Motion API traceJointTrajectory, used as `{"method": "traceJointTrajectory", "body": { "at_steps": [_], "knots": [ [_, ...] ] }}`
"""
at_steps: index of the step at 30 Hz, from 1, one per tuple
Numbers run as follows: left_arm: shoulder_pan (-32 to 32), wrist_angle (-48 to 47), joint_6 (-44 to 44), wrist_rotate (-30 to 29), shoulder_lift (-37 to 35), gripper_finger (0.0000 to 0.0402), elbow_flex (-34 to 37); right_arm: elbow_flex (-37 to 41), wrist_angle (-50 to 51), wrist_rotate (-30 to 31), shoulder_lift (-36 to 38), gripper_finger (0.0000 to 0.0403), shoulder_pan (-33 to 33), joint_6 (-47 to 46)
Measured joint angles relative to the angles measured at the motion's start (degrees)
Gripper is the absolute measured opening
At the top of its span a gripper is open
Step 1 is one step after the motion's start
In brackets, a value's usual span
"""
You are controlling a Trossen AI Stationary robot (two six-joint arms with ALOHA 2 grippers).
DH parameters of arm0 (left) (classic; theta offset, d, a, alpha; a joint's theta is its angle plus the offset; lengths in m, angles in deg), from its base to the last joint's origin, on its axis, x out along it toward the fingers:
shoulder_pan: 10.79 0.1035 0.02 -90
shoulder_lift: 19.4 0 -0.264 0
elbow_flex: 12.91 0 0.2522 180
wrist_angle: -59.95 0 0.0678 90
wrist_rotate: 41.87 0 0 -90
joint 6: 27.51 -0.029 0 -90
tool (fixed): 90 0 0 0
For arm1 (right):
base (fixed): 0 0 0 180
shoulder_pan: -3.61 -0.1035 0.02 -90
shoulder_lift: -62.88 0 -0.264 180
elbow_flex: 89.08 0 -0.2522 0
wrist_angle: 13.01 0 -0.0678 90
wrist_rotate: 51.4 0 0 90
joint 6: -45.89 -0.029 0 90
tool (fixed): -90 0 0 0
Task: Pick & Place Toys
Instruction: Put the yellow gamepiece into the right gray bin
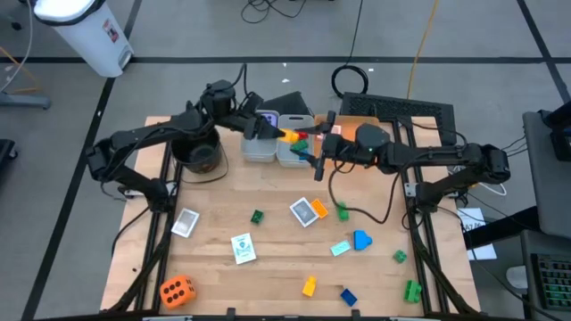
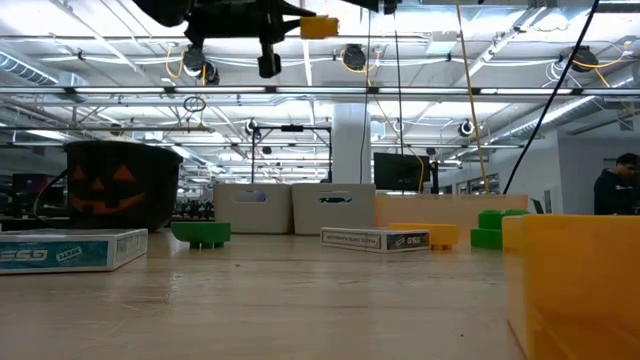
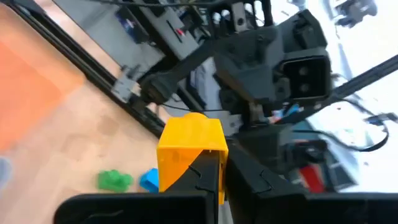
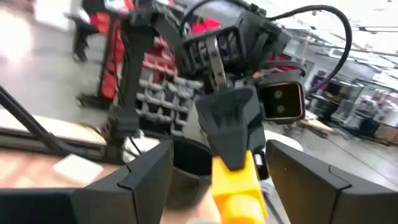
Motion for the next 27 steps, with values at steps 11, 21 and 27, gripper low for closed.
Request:
{"method": "traceJointTrajectory", "body": {
  "at_steps": [11, 21, 27],
  "knots": [
    [-0.39, 7.1, 7.49, 2.11, 1.68, 0.0017, 0.0, 0.0, 2.46, 3.69, 0.0, 0.0247, -0.08, 3.58],
    [-0.72, 7.65, 9.94, 0.95, 1.71, 0.0019, 0.0, 0.02, 4.4, 5.0, -0.41, 0.0247, -0.06, 3.79],
    [-1.16, 8.24, 10.29, 0.47, 1.72, 0.0006, 0.0, 0.04, 2.26, 4.93, -1.43, 0.0247, -0.06, 3.22]
  ]
}}
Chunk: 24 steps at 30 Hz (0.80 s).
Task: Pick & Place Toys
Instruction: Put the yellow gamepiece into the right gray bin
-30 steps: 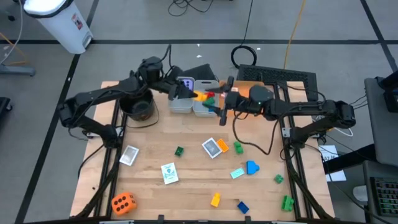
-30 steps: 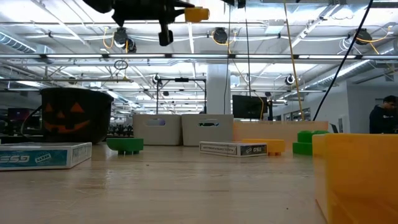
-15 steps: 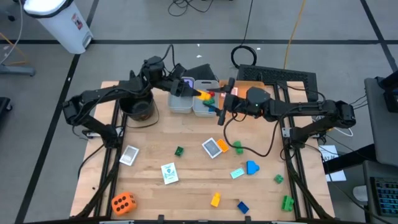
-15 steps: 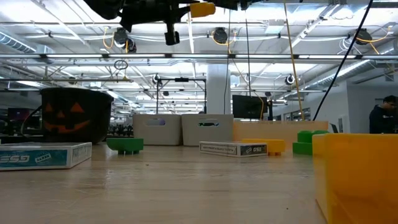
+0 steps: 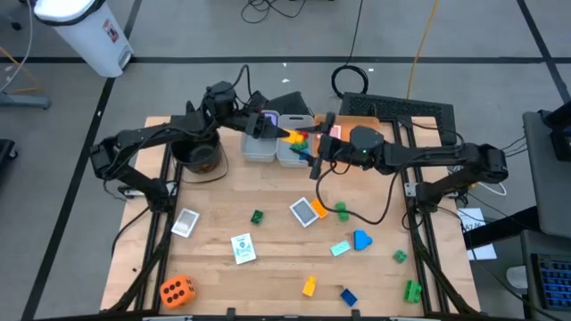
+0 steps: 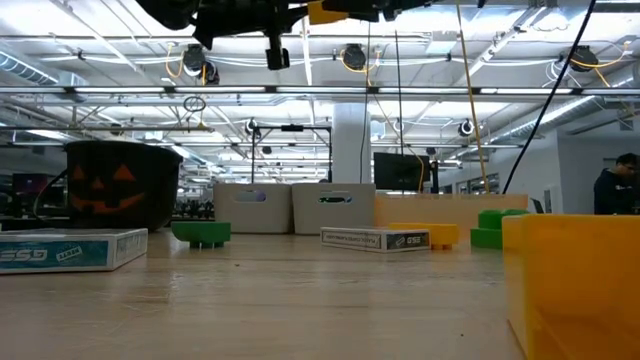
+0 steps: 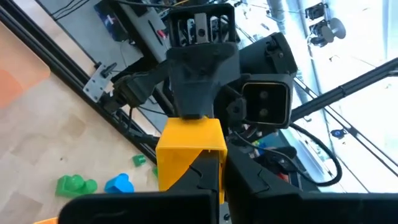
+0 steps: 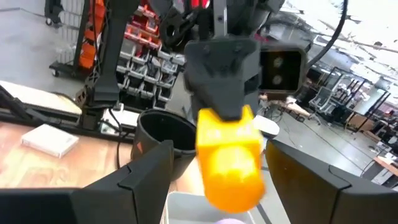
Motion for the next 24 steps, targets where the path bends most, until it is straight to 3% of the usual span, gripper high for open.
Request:
{"method": "traceJointTrajectory", "body": {
  "at_steps": [5, 11, 15, 24],
  "knots": [
    [-0.26, 0.0, -0.15, -0.22, 0.0, 0.002, 0.0, -0.11, -1.69, 0.0, -0.69, 0.0247, 0.0, -0.36],
    [-0.42, 0.13, 0.02, -0.1, -0.02, 0.0007, 0.0, -0.04, -2.27, 0.0, -1.03, 0.0241, 0.0, -0.92],
    [-0.64, -0.06, 0.0, -0.07, 0.0, 0.0022, 0.02, 0.02, -2.58, 0.02, -1.69, 0.0217, 0.0, -0.9],
    [-0.92, 0.21, -0.27, -0.3, -0.02, 0.0014, 0.02, -0.02, -3.07, -0.08, -1.58, 0.0153, 0.02, -0.9]
  ]
}}
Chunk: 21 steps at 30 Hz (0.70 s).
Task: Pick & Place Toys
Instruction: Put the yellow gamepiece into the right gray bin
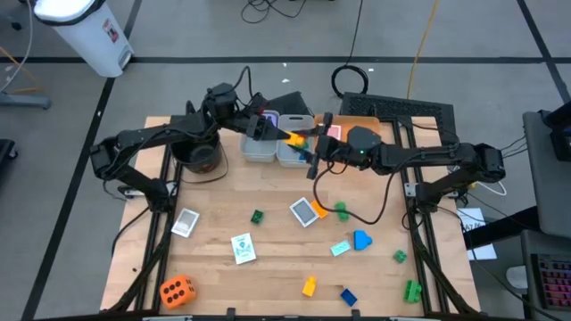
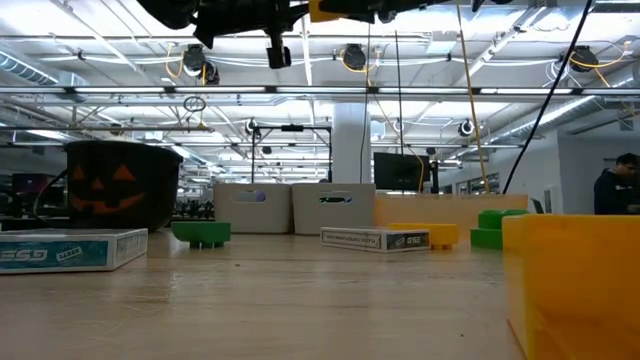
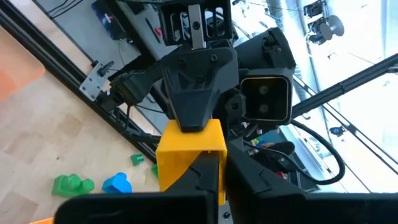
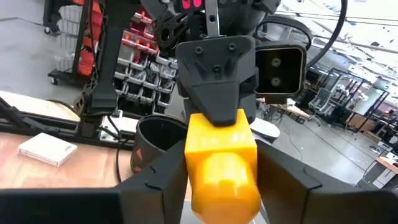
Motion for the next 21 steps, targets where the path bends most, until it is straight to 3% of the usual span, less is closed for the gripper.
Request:
{"method": "traceJointTrajectory", "body": {
  "at_steps": [4, 11, 21],
  "knots": [
    [0.0, -0.1, 0.04, 0.06, 0.0, 0.0024, 0.0, 0.0, 0.05, 0.05, 0.0, 0.0137, 0.0, 0.0],
    [0.02, -0.12, -0.32, -0.09, 0.0, 0.0006, 0.0, 0.0, 0.07, 0.08, 0.0, 0.014, 0.0, 0.18],
    [-0.01, -0.03, -1.79, -1.35, 0.0, 0.0084, 0.0, 0.0, 0.04, 0.19, 0.0, 0.0135, 0.0, -0.17]
  ]
}}
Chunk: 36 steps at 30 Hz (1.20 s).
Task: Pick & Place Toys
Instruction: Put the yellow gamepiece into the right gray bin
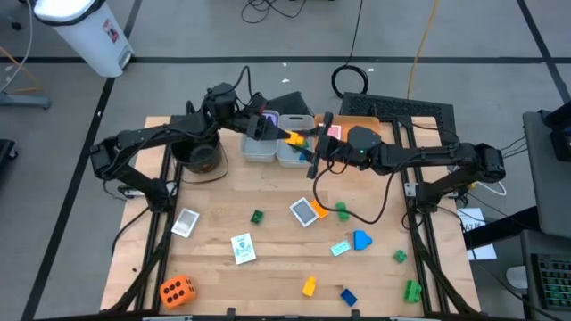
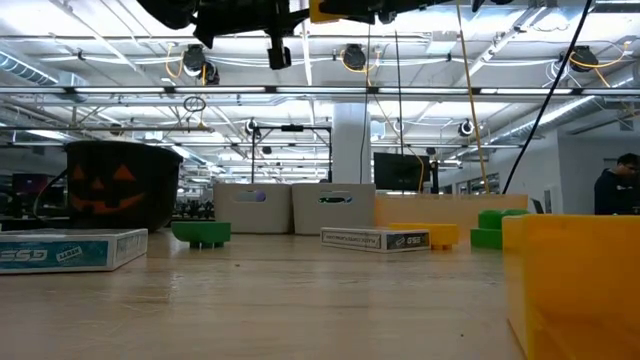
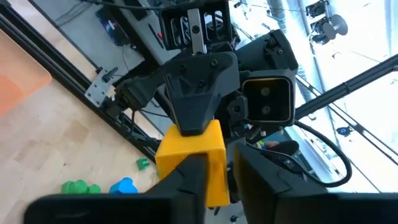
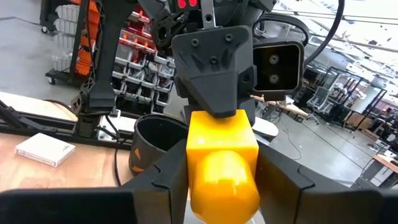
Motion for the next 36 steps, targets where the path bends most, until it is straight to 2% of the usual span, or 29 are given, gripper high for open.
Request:
{"method": "traceJointTrajectory", "body": {
  "at_steps": [11, 17, 22, 25, 31, 36],
  "knots": [
    [0.98, 2.68, -1.77, -0.4, 0.0, 0.0173, 0.0, 0.0, -0.24, 0.95, 0.07, 0.0137, 0.25, -0.55],
    [4.42, 2.84, -3.26, 1.68, 0.0, 0.02, 0.0, 0.0, -0.01, 1.53, 0.07, 0.0138, 1.95, -4.22],
    [8.36, 3.22, -3.27, 6.37, -0.07, 0.0202, 0.0, -0.01, 0.55, 0.67, 0.07, 0.0138, 3.14, -7.3],
    [10.96, 5.19, -2.83, 9.46, -0.47, 0.0197, 0.0, -1.5, 4.93, 0.6, 0.05, 0.0138, 4.61, -10.31],
    [14.88, 17.59, 3.55, 12.85, -0.63, 0.0187, -0.02, -7.34, 15.48, -3.59, 0.04, 0.0139, 8.77, -12.52],
    [16.69, 25.42, 8.26, 13.48, -0.63, 0.0186, -0.02, -9.8, 18.46, -7.09, 0.02, 0.0139, 13.93, -16.15]
  ]
}}
